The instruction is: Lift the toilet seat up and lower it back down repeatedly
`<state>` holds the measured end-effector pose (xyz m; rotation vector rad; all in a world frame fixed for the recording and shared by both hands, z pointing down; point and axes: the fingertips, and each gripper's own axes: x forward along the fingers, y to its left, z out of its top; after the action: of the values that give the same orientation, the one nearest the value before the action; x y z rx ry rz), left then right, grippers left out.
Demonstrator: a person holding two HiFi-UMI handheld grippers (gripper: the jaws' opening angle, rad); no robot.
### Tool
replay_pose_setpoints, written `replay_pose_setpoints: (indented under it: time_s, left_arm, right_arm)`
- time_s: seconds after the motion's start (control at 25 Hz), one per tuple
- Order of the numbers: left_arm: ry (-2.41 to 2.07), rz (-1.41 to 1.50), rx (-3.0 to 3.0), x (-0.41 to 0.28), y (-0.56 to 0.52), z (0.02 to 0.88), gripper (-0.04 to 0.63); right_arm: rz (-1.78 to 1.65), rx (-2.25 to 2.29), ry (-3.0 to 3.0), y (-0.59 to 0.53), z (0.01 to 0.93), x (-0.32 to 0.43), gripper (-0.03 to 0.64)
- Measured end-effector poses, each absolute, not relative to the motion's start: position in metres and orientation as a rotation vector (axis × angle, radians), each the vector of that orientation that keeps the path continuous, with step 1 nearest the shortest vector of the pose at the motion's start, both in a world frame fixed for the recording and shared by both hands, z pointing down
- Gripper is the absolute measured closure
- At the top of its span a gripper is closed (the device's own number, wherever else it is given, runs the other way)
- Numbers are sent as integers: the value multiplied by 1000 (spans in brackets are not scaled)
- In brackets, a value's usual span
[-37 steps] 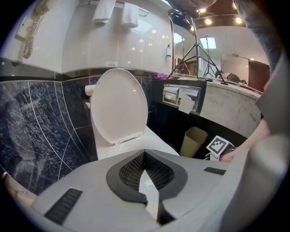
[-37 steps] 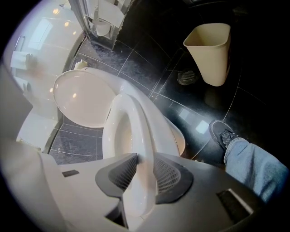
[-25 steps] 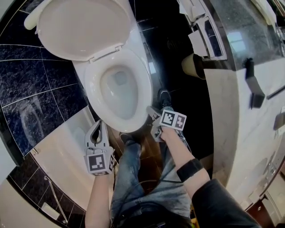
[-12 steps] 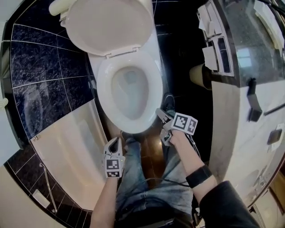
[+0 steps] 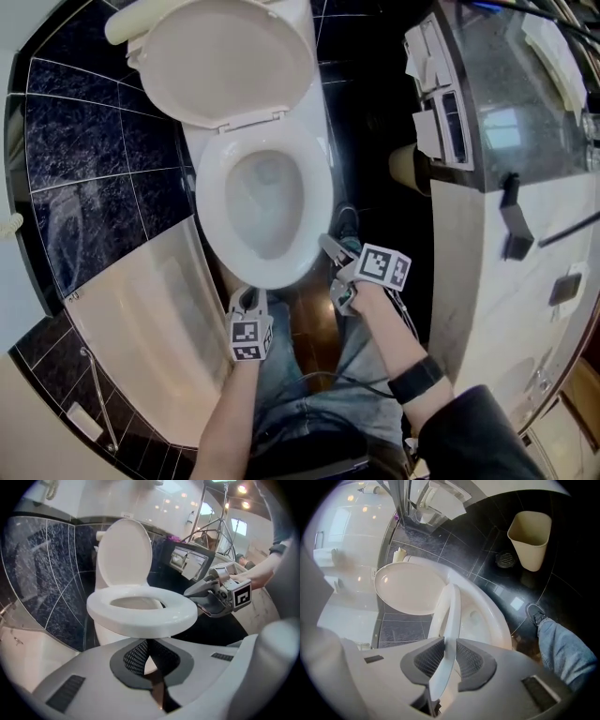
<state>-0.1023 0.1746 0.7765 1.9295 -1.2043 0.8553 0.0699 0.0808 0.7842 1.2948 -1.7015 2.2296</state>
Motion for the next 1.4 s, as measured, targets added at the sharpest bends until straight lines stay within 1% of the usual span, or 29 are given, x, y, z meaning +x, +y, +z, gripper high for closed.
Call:
replay_pose_setpoints:
  time_s: [0.16,0.64,0.68,0.72,0.96,1.04,1.24,1.4]
  left_arm:
    - [-1231,825,1955,-102,159,753,595]
    - [-1409,670,1946,-110,75,668,595]
    - [-1431,657,1954,-112,64,659,595]
    - [-1452,644,1963,-114,53,650,595]
    - [-1538,588,2025,-119,-20,597,595]
    - [-1558,601,2048,-119,-44,583,595]
    - [-1604,609,2071,-123,-90,566,595]
    - [-1652,596,2078,-126,-124,556,595]
  right_arm:
    - [2295,1299,-1714,74,771,68,517]
    - [2267,1255,-1906,16,693,66,499]
    - [2231,1248,-1937,9,683,66,508]
    - [2190,1238,-1967,2,672,67,555]
    - [2017,1197,-2079,-21,623,73,557]
    - [1964,1195,-2090,-24,613,77,578]
    - [1788,1161,-2141,-30,593,85,600]
    - [1708,1109,-2169,-33,583,91,600]
